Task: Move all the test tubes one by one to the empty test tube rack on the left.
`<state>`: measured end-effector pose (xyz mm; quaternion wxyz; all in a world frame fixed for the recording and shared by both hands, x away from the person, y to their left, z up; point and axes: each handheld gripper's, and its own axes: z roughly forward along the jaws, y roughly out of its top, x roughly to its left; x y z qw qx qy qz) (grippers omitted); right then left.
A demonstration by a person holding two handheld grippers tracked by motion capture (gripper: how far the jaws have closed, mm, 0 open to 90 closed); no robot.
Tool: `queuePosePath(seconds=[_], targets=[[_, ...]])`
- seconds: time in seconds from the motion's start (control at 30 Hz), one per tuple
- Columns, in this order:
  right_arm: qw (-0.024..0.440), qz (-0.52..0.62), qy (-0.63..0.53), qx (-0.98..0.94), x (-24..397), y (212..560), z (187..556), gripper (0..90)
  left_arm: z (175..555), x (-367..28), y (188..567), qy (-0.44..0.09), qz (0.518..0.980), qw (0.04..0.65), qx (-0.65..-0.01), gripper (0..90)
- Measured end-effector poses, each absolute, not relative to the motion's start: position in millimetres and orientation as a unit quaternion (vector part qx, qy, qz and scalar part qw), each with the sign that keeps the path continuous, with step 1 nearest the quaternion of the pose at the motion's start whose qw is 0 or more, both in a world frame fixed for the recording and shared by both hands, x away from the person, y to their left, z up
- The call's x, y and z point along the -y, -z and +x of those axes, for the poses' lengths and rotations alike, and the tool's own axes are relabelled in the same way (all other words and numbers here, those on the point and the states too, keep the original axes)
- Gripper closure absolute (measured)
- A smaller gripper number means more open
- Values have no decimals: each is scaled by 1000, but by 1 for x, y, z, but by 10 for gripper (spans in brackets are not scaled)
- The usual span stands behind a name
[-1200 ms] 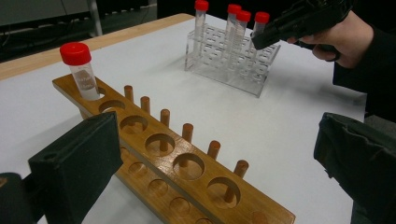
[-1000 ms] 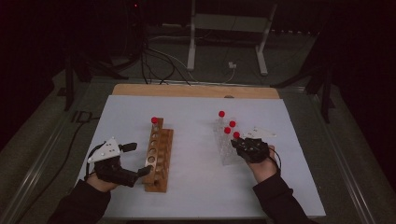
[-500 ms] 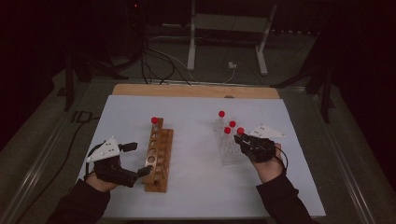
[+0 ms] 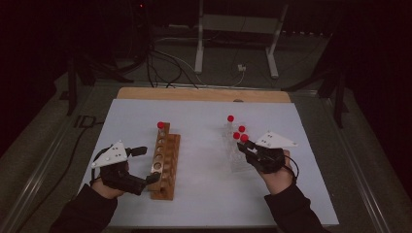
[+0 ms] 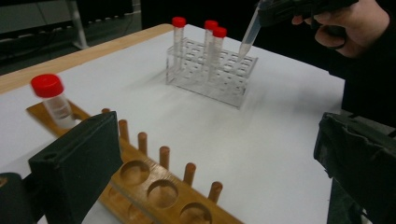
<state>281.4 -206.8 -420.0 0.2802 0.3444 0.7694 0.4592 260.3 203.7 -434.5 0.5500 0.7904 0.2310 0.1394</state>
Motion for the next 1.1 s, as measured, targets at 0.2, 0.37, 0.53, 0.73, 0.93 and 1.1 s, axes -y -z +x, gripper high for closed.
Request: queuePosePath(seconds=[0.2,0.37,0.53,0.73,0.93,1.1], targets=[[264,331,-462,-779,197,422,277,755,263,-194,432,-133,792,553,-222,17],[248,318,-459,-792,187,428,273,755,266,-183,427,-127,795,555,-210,17],[233,305,-455,-804,176,434,270,755,268,-169,421,-123,800,555,-193,17],[217,296,-454,-812,168,438,266,755,272,-153,417,-116,806,551,-180,19],[207,288,-454,-817,162,441,263,755,273,-136,412,-111,813,547,-165,23],[200,282,-454,-821,158,442,261,755,274,-121,410,-110,819,540,-158,30]])
